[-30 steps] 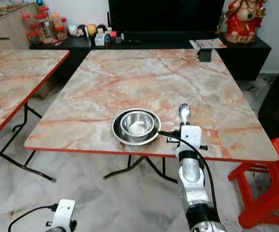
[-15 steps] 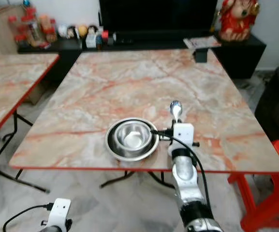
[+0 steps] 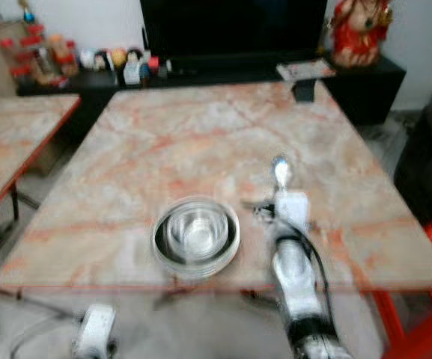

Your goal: Setting the table

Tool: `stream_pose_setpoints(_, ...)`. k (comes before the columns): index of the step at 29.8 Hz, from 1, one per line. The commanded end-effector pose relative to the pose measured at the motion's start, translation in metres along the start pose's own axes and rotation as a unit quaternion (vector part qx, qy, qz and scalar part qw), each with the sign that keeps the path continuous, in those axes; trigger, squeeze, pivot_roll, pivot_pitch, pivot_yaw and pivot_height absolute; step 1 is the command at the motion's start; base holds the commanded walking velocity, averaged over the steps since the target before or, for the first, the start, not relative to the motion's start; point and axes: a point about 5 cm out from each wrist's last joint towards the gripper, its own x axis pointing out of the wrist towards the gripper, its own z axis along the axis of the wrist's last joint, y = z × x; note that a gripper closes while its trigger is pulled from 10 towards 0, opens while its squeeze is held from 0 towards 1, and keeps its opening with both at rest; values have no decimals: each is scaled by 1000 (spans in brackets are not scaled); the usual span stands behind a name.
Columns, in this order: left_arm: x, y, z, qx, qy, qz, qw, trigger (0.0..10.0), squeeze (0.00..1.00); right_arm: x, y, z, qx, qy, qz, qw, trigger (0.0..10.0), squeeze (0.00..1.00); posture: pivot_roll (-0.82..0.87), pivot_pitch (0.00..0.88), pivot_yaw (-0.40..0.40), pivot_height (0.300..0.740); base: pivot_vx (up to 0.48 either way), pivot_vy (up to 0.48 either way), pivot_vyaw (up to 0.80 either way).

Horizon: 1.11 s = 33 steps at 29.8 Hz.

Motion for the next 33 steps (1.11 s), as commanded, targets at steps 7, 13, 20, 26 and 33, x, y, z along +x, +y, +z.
stream_pose_setpoints(7, -1, 15, -2, 3, 4, 19, 1000, 10000, 0, -13, 21, -6, 25, 32, 39, 998, 10000, 0, -130, 0, 44, 740, 0, 0, 0)
stream_pose_setpoints(13, -1, 15, -3, 2, 5, 18, 1000, 10000, 0, -25, 17, -6, 20, 54, 30, 998, 10000, 0, -134, 0, 45, 740, 0, 0, 0)
stream_pose_setpoints(20, -2, 15, -4, 7, 7, 16, 1000, 10000, 0, -32, 17, 1, 19, 70, 44, 996, 10000, 0, -143, 0, 53, 740, 0, 0, 0)
stream_pose_setpoints(26, -1, 15, -3, 8, 5, 13, 1000, 10000, 0, -33, 11, 2, -1, 94, 40, 995, 10000, 0, -139, 0, 52, 740, 0, 0, 0)
stream_pose_setpoints(33, -1, 14, -3, 7, 6, 11, 1000, 10000, 0, -26, -9, 11, -20, 124, 39, 991, 10000, 0, -142, 0, 55, 740, 0, 0, 0)
